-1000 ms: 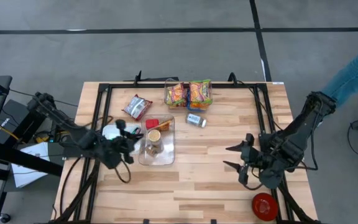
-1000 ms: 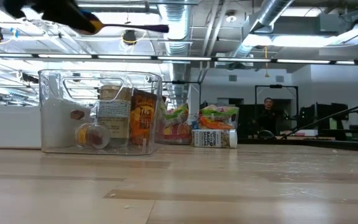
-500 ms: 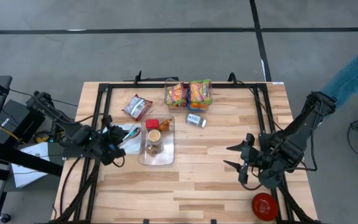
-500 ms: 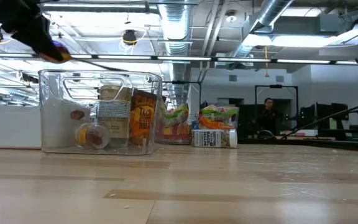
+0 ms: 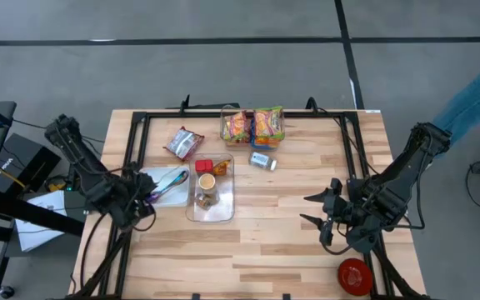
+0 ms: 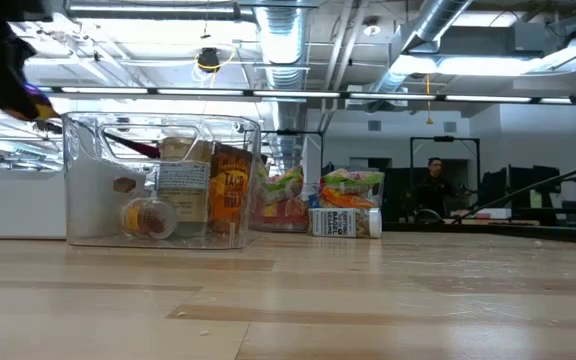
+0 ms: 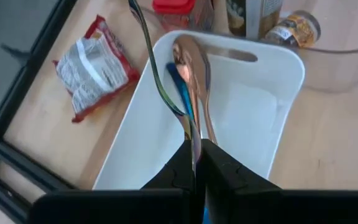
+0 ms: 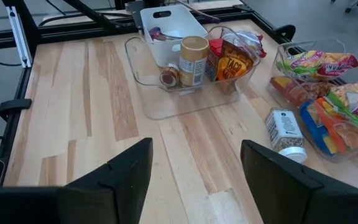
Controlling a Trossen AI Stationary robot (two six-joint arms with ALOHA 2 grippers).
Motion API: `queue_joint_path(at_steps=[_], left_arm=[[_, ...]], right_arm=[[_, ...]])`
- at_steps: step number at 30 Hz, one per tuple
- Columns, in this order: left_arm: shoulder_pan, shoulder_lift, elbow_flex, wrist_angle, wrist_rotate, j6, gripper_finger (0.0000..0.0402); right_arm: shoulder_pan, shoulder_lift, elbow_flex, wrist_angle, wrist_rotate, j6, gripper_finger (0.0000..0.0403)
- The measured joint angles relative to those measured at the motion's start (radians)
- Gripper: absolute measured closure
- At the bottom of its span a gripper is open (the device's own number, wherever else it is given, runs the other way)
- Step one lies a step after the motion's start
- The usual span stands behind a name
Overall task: Pick & Place Food Item
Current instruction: Put the blue spoon into the white bin
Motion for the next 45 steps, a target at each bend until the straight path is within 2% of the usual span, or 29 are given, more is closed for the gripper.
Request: queue_joint_path(at_steps=[3,12,16,22,34,36,42,45], left_arm=[[-0.067,-0.004,0.0,-0.061,0.021,-0.105,0.0396],[-0.204,-0.004,0.0,-0.007,0.06,-0.135,0.0396],[-0.209,0.014,0.0,-0.005,0.124,-0.189,0.0396],[-0.209,0.053,0.0,-0.016,0.137,-0.26,0.0393],[-0.174,0.061,0.0,0.001,0.137,-0.285,0.0338],[-0.164,0.061,0.0,0.007,0.117,-0.275,0.0331],[-0.164,0.061,0.0,0.013,-0.038,-0.225,0.0314],[-0.164,0.061,0.0,0.022,-0.054,-0.229,0.0308]], right_arm=[[0.0,0.0,0.0,0.001,0.0,0.008,0.0165],[0.0,0.0,0.0,-0.001,0.0,0.015,0.0165],[0.0,0.0,0.0,-0.001,0.001,0.015,0.0165],[0.0,0.0,0.0,-0.001,0.001,0.015,0.0165],[0.0,0.0,-0.001,-0.001,0.001,0.015,0.0165],[0.0,0.0,-0.001,-0.001,0.001,0.015,0.0165],[0.0,0.0,-0.001,-0.006,0.002,0.014,0.0165],[0.0,0.0,-0.001,-0.006,0.002,0.014,0.0165]])
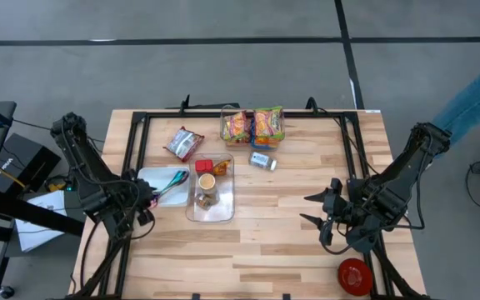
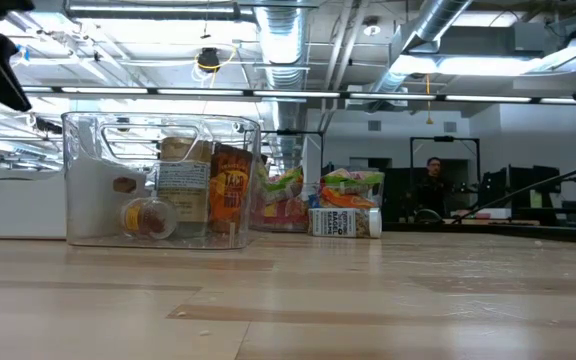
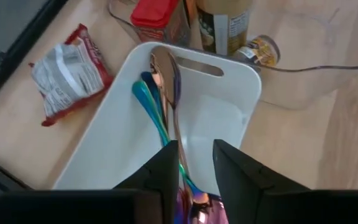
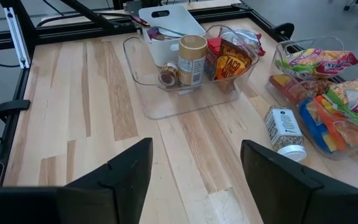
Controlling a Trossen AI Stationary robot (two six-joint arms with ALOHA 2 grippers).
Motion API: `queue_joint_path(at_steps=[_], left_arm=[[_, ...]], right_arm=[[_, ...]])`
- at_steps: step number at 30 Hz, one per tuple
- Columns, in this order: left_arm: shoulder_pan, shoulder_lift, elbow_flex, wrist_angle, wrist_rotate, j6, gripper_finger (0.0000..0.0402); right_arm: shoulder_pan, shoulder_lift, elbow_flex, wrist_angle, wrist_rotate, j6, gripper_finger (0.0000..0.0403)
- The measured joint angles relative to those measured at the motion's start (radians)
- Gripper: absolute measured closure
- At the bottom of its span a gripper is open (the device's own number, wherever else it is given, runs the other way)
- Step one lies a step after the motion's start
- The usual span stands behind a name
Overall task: Pick & Place Food Item
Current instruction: Put the blue spoon into the white bin
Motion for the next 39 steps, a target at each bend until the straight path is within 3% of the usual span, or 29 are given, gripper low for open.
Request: queue_joint_path(at_steps=[7,11,16,21,25,39], left_arm=[[0.075,0.0,-0.025,0.128,0.088,0.039,0.0307],[0.191,0.011,-0.089,0.229,0.131,0.119,0.0309],[0.348,0.054,-0.133,0.229,0.156,0.137,0.0309],[0.454,0.1,-0.143,0.334,0.24,0.3,0.0309],[0.501,0.109,-0.144,0.387,0.25,0.388,0.0309],[0.582,0.113,-0.188,0.331,0.243,0.396,0.0309]], right_arm=[[0.0,0.0,0.0,0.0,0.0,-0.002,0.0165],[0.0,0.0,0.0,0.0,0.0,-0.002,0.0165],[0.0,0.0,0.0,0.001,0.0,-0.013,0.0165],[0.0,0.0,0.0,0.0,0.0,-0.018,0.0165],[0.0,0.0,0.0,0.001,0.0,-0.018,0.0165],[0.0,0.0,0.0,0.004,-0.001,-0.017,0.0165]])
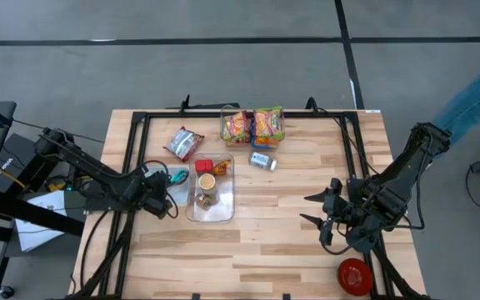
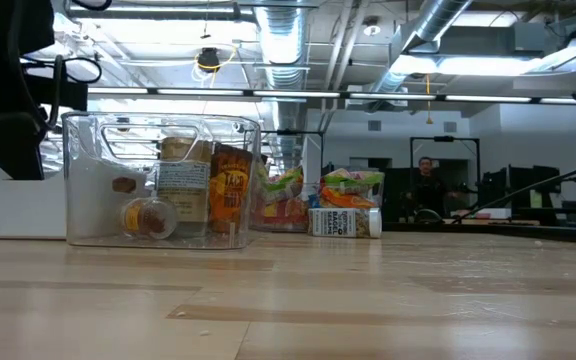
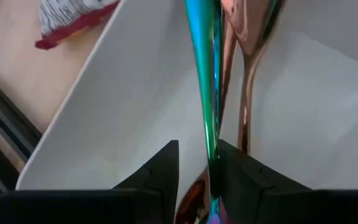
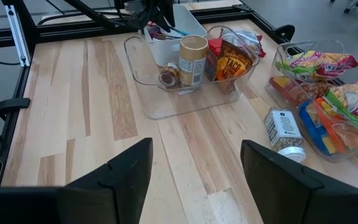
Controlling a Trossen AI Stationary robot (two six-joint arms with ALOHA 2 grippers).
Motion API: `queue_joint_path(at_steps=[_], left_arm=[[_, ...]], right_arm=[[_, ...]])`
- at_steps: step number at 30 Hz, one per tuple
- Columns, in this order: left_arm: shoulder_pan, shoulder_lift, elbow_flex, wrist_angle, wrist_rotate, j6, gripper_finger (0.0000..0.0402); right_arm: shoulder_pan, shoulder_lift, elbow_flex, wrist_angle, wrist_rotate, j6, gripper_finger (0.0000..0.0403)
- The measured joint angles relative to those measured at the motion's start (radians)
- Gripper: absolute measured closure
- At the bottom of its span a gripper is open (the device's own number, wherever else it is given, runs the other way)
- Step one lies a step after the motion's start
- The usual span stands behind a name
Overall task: Pick & Place Food Item
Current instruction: Put the blue spoon into the white bin, then put the white seasoning bottle into the bottom transparent bin
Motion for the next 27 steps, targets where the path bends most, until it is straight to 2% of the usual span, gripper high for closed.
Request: queue_joint_path(at_steps=[5,11,19,24,27], left_arm=[[-0.001,0.0,0.0,-0.001,-0.049,0.001,0.0309],[-0.001,0.0,0.0,-0.002,-0.156,0.001,0.0309],[-0.001,-0.002,0.002,-0.001,-0.206,0.005,0.0309],[-0.001,-0.002,0.053,-0.001,-0.235,0.01,0.0309],[-0.001,-0.002,0.11,0.0,-0.24,0.069,0.0309]], right_arm=[[0.0,0.0,0.0,0.0,0.0,0.0,0.0165],[0.0,0.0,0.0,0.0,0.0,0.0,0.0165],[0.0,0.0,0.0,0.0,0.0,0.001,0.0165],[0.0,0.0,0.0,-0.001,0.0,0.0,0.0165],[0.0,0.0,0.0,-0.002,0.0,0.0,0.0165]])
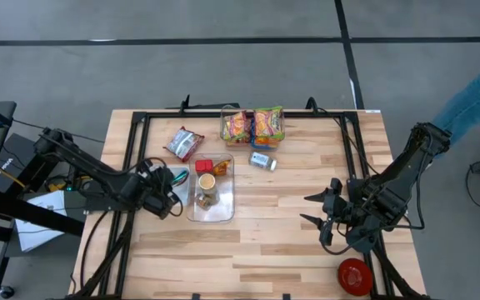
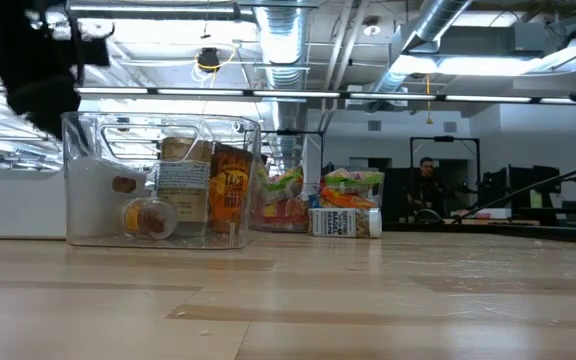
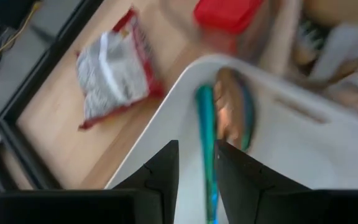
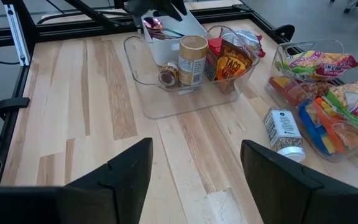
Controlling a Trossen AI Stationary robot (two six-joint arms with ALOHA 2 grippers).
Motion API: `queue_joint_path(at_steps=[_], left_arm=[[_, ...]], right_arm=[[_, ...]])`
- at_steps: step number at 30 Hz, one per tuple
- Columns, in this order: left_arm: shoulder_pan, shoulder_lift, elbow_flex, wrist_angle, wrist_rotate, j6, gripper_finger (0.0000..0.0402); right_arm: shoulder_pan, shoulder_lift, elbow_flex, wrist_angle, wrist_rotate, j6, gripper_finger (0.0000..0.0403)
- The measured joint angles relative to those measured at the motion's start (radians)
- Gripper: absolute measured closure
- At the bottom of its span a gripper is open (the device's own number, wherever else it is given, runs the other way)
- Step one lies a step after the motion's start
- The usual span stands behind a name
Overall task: Pick & Place Food Item
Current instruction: Put the white seasoning bottle into the bottom transparent bin
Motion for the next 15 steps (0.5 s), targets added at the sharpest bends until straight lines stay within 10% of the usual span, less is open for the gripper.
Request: queue_joint_path(at_steps=[15], left_arm=[[-0.078,0.0,0.106,0.59,0.061,0.763,0.0309]], right_arm=[[0.0,0.0,0.0,-0.002,0.0,0.0,0.0165]])
